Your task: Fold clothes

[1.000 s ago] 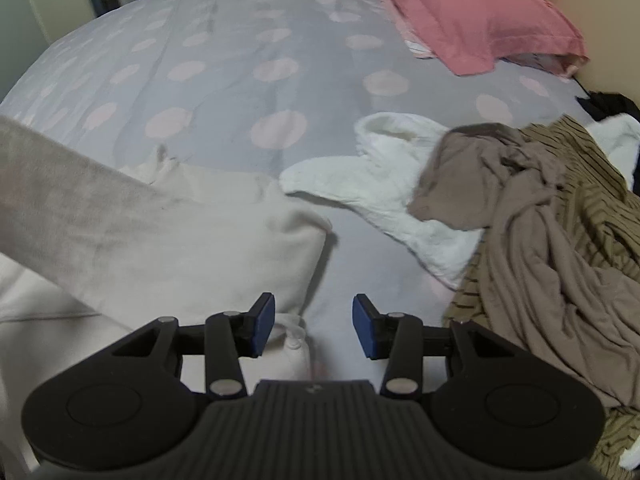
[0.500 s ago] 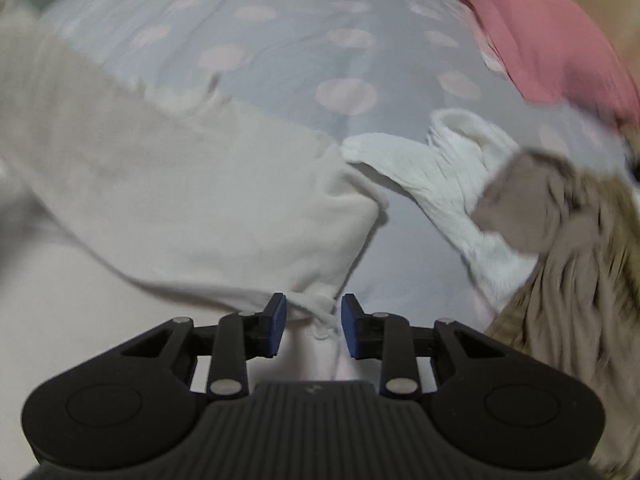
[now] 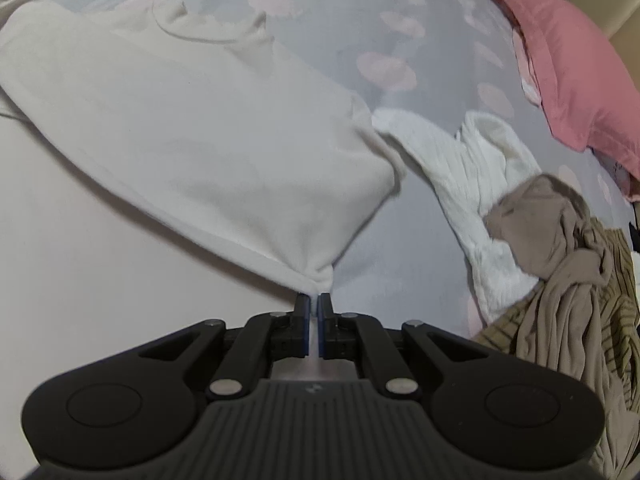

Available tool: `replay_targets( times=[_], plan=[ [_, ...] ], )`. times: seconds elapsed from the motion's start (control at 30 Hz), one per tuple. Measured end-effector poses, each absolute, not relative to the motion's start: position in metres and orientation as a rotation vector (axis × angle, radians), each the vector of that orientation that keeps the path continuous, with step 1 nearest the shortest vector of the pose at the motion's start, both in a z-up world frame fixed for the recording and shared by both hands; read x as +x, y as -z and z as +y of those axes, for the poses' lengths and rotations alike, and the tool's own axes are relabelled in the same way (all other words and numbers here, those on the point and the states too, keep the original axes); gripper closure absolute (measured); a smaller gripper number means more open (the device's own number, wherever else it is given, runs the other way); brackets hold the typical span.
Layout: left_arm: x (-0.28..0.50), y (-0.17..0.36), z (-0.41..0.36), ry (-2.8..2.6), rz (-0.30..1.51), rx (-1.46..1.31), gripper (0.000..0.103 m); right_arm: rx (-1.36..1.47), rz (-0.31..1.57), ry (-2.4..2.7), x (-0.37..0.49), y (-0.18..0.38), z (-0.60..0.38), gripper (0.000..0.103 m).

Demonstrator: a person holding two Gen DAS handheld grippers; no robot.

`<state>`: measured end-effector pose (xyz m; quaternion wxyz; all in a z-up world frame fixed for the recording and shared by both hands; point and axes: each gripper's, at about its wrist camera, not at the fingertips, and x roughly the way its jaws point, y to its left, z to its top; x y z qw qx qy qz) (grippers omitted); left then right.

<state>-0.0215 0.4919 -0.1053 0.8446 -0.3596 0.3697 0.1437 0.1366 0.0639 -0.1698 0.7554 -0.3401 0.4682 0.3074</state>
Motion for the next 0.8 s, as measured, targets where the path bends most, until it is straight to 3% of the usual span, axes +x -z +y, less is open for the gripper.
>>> replay_targets(
  times=[0.17, 0.4, 0.43, 0.47, 0.5, 0.67, 0.8],
  plan=[
    [-0.023, 0.125, 0.489, -0.363, 0.878, -0.698, 0.099, -0.73, 1.13, -0.619, 0.143, 0.171, 0.057, 0.099],
    [-0.022, 0.125, 0.484, -0.377, 0.902, -0.685, 0.095, -0.507, 1.088, -0.509, 0.171, 0.147, 0.04, 0.095],
    [-0.022, 0.125, 0.483, -0.378, 0.904, -0.683, 0.093, -0.437, 1.079, -0.494, 0.177, 0.143, 0.038, 0.086],
    [-0.022, 0.125, 0.482, -0.379, 0.907, -0.682, 0.092, -0.356, 1.073, -0.478, 0.183, 0.14, 0.036, 0.07],
    [-0.022, 0.124, 0.482, -0.381, 0.909, -0.681, 0.092, -0.277, 1.067, -0.465, 0.19, 0.138, 0.034, 0.065],
    [-0.021, 0.123, 0.478, -0.387, 0.921, -0.675, 0.091, -0.014, 1.079, -0.41, 0.218, 0.141, 0.034, 0.063],
    [-0.018, 0.126, 0.476, -0.389, 0.948, -0.672, 0.082, 0.032, 1.099, -0.39, 0.236, 0.154, 0.04, 0.064]
  ],
)
